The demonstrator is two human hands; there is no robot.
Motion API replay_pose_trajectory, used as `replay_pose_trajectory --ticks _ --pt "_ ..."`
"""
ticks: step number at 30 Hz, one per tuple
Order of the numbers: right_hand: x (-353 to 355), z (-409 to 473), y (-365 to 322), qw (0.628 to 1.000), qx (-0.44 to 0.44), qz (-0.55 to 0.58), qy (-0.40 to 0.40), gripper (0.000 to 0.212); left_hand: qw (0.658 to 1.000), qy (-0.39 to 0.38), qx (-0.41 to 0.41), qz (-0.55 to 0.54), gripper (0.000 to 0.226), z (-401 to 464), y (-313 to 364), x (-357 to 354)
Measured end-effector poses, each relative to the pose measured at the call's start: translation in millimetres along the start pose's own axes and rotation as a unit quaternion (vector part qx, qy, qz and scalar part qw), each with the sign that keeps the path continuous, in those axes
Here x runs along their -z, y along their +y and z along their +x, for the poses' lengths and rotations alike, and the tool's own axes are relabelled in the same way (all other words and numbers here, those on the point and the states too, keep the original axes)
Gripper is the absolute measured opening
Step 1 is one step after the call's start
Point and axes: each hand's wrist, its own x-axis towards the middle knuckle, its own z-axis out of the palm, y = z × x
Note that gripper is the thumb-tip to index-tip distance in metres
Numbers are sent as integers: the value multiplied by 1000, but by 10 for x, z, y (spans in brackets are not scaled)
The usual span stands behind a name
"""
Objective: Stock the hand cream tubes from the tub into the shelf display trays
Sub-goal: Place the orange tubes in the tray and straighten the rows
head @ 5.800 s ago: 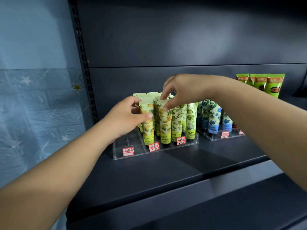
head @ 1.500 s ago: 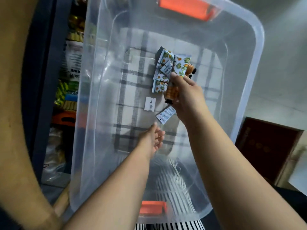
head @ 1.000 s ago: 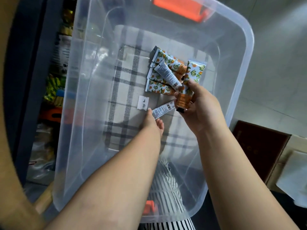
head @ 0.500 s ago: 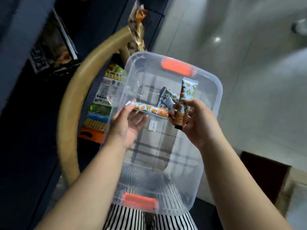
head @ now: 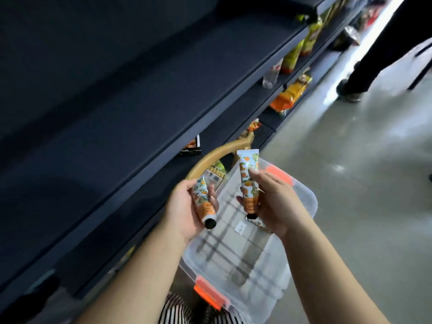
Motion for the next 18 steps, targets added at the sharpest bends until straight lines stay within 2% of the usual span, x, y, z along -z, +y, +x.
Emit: replay_pose_trajectory --ticks 5,10,13,15,18 --pt "-736 -408 -5 990 44 -61 -119 20 984 -25 -139 110 12 -842 349 232" --pt "-1463 -873 -70 972 91 -98 -192 22 933 -52 -304 184 22 -1641 685 510" --pt "-1917 -1206 -15 957 113 -122 -239 11 892 -54 -389 222 26 -2200 857 796" --pt "-2194 -1435 16 940 140 -146 -276 7 852 -47 -451 262 34 -2588 957 973" --pt "-2575 -1776 1 902 190 -191 -337 17 787 -40 -530 314 37 -3139 1125 1193"
